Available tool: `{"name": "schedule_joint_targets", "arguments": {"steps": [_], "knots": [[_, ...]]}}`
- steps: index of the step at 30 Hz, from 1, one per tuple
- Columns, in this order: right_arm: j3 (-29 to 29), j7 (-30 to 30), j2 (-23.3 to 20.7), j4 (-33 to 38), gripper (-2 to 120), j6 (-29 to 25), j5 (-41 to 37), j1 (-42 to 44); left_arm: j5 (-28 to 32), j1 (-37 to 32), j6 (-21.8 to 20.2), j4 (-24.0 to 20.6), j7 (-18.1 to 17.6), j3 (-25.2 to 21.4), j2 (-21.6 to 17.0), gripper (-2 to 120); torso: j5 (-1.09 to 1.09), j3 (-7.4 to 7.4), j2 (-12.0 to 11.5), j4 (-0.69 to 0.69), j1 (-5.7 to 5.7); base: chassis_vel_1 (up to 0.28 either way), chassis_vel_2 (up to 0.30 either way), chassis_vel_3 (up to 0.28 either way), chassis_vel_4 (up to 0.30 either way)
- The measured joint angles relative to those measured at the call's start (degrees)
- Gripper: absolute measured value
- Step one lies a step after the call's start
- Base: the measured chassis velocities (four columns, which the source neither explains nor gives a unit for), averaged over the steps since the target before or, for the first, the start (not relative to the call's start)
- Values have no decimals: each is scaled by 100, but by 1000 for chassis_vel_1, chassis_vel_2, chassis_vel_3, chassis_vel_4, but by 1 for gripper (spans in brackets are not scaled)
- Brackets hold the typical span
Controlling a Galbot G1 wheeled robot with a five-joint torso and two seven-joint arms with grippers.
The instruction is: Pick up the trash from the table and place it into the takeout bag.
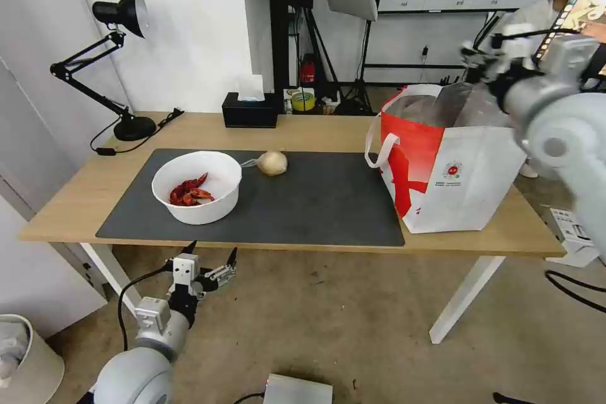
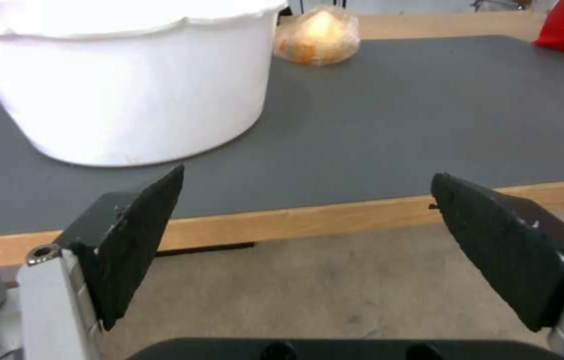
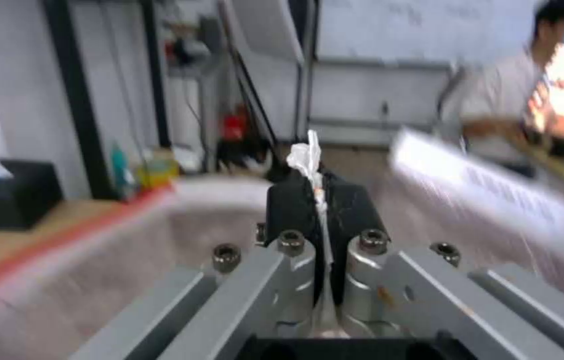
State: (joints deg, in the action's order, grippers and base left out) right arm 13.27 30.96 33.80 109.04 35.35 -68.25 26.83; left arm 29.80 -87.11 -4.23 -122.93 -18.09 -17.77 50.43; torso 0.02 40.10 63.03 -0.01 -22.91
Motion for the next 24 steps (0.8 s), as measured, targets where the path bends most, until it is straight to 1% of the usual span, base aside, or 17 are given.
{"name": "schedule_joint_targets", "arguments": {"steps": [3,7,14,15,16,17,18,19,20,22,23,24], "knots": [[217,161,-12,-78,0,87,-338,351,0,21,-1,-33,0,32,-17,100,0,1,0,1,-1,0,0,0,0],[331,181,2,-175,0,91,-513,530,1,11,-1,-61,0,34,-30,100,-1,0,0,0,0,0,0,0,0],[362,159,13,-223,0,73,-621,591,1,-11,-1,-78,0,33,-28,100,-2,0,0,1,0,0,0,0,0],[362,160,9,-208,3,67,-622,596,1,-12,-1,-80,0,33,-28,100,-2,1,0,1,0,0,0,0,0],[367,165,0,-190,7,61,-626,599,1,-14,-1,-83,0,33,-29,100,-2,1,0,2,-1,0,0,0,0],[367,165,0,-190,7,61,-626,599,1,-14,-1,-83,0,33,-29,100,-2,1,0,2,-1,0,0,0,0],[381,167,-16,-170,14,59,-646,599,1,-14,-1,-83,0,33,-30,100,-2,1,0,2,-1,0,0,0,0],[385,168,-38,-154,17,59,-657,599,1,-14,-1,-83,0,37,-32,100,-2,0,0,2,-1,0,0,0,0],[385,168,-38,-154,17,59,-657,599,1,-14,-1,-83,0,37,-32,100,-2,0,0,2,-1,0,0,0,0],[386,165,-93,-107,29,69,-663,598,1,-7,-1,-83,3,63,-33,100,-2,1,0,1,-1,0,0,0,0],[386,165,-93,-107,29,69,-663,598,1,-7,-1,-83,3,63,-33,100,-2,1,0,1,-1,0,0,0,0],[387,161,-112,-87,34,75,-663,597,1,5,-1,-82,3,78,-31,100,-2,1,0,1,0,0,0,0,0]]}}
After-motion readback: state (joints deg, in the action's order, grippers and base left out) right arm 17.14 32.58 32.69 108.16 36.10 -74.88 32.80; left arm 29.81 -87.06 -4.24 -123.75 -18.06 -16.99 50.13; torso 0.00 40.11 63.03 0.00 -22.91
